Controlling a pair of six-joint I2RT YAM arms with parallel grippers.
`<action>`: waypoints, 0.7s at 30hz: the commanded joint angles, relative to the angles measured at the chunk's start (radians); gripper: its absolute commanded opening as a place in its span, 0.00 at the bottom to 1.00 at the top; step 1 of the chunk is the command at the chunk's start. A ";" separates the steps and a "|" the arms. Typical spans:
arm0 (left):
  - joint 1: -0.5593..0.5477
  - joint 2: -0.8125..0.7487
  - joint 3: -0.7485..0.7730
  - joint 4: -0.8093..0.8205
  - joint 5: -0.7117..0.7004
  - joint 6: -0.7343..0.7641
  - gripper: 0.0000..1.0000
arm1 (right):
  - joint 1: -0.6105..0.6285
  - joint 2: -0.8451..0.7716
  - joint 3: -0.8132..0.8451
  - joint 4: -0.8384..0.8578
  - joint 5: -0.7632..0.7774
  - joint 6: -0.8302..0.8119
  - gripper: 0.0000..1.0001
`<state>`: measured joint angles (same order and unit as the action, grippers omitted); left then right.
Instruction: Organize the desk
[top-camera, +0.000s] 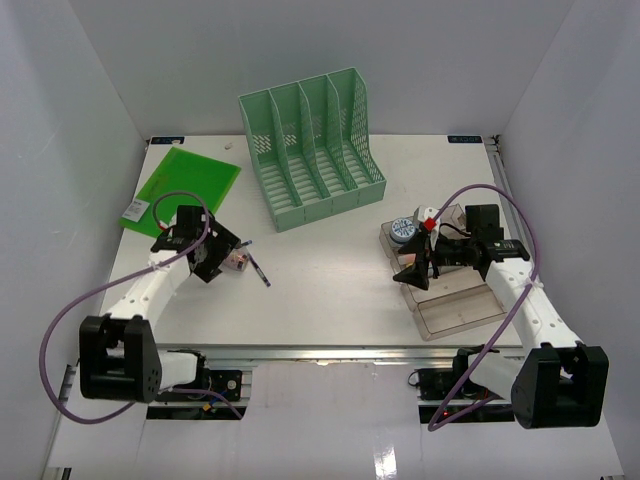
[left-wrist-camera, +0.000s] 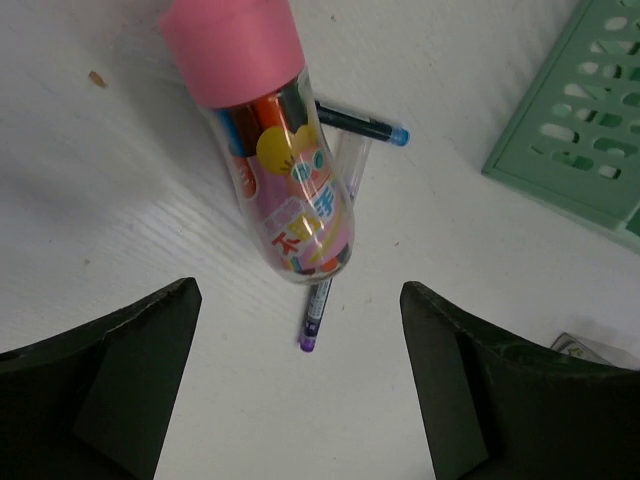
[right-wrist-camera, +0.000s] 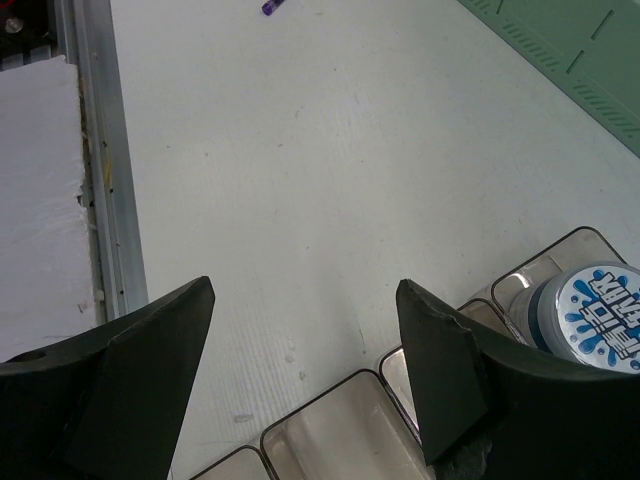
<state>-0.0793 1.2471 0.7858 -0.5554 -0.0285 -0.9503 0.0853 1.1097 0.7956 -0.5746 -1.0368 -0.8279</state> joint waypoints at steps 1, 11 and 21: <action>0.010 0.124 0.093 0.011 -0.028 -0.006 0.90 | -0.013 -0.024 0.004 0.007 -0.039 0.012 0.80; 0.015 0.240 0.128 0.026 -0.087 0.015 0.79 | -0.037 -0.024 0.002 0.007 -0.049 0.015 0.80; 0.016 0.301 0.148 0.032 -0.119 0.044 0.65 | -0.039 -0.022 0.004 0.006 -0.052 0.016 0.80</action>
<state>-0.0680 1.5507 0.9050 -0.5365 -0.1141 -0.9225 0.0525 1.1049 0.7952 -0.5743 -1.0576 -0.8177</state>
